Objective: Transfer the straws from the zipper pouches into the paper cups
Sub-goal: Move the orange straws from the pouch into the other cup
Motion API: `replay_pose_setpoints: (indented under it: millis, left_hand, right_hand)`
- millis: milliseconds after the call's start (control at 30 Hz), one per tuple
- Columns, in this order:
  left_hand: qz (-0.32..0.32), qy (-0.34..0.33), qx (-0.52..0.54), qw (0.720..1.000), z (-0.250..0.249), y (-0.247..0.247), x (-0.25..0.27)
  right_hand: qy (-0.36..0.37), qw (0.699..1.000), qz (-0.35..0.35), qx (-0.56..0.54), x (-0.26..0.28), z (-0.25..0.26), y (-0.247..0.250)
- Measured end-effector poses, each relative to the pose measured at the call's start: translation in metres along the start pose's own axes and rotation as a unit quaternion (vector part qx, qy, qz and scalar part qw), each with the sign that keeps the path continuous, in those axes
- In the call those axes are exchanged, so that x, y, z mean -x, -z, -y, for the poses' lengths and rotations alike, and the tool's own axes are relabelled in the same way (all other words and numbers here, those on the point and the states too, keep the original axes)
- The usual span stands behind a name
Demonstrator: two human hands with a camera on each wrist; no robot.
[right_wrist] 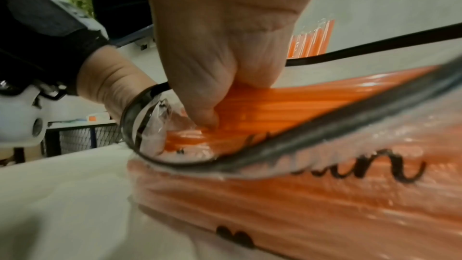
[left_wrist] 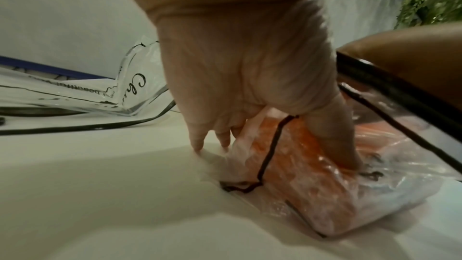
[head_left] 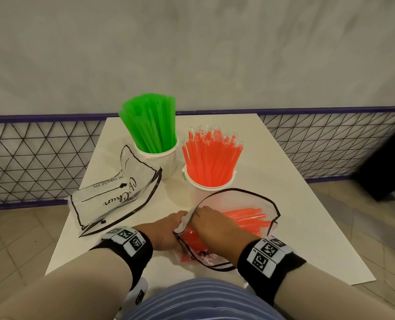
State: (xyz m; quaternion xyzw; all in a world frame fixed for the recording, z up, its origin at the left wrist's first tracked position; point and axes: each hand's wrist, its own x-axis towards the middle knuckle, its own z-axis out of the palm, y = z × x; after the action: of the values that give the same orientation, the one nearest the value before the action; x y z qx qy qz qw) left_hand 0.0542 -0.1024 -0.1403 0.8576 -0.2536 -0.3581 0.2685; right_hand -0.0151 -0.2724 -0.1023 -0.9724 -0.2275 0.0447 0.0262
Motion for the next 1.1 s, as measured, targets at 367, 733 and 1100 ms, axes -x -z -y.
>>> replay_pose_setpoints:
  millis: [367,733,1100]
  left_hand:
    - [0.000,0.008,0.002,1.000,0.004,-0.001,-0.001]
    - [0.000,-0.019,-0.004,1.000,0.009,-0.002,-0.007]
    - [-0.016,0.083,-0.133,0.987,-0.019,0.086,0.007]
  right_hand:
    - [0.018,0.995,0.047,-0.084,0.001,-0.014,0.021]
    - [0.031,0.992,0.068,-0.107,0.009,-0.004,0.039]
    - [-0.041,0.918,0.037,-0.393,0.007,-0.038,0.153]
